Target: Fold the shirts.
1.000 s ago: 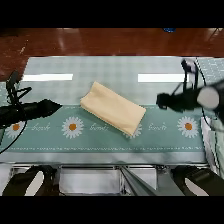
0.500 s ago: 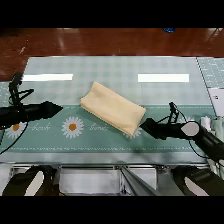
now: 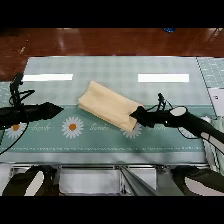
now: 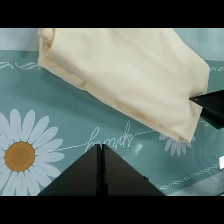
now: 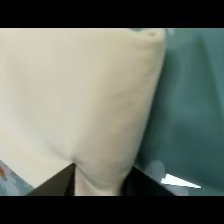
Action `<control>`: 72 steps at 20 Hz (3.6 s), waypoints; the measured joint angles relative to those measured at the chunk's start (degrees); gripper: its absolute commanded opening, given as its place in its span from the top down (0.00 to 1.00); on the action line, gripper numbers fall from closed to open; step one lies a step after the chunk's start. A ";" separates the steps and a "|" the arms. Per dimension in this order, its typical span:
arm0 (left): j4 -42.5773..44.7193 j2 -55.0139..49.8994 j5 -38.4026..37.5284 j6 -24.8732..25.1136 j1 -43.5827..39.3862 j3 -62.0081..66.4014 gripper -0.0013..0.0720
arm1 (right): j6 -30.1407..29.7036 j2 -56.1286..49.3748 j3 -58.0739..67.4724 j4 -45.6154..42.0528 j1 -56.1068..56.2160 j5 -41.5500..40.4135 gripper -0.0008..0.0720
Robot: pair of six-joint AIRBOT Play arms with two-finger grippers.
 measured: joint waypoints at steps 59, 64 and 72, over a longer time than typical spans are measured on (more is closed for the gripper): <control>0.98 -14.40 9.09 -0.48 -5.09 23.47 0.95 | 13.94 22.60 34.07 -44.94 -66.14 54.27 0.96; 9.42 -24.87 -0.90 -2.69 -11.91 46.23 0.94 | 10.21 13.90 39.65 -42.66 -29.83 37.88 0.96; 33.62 -28.11 -3.63 -16.17 -15.85 34.73 0.94 | 19.98 0.81 41.29 -66.69 -3.65 34.64 0.96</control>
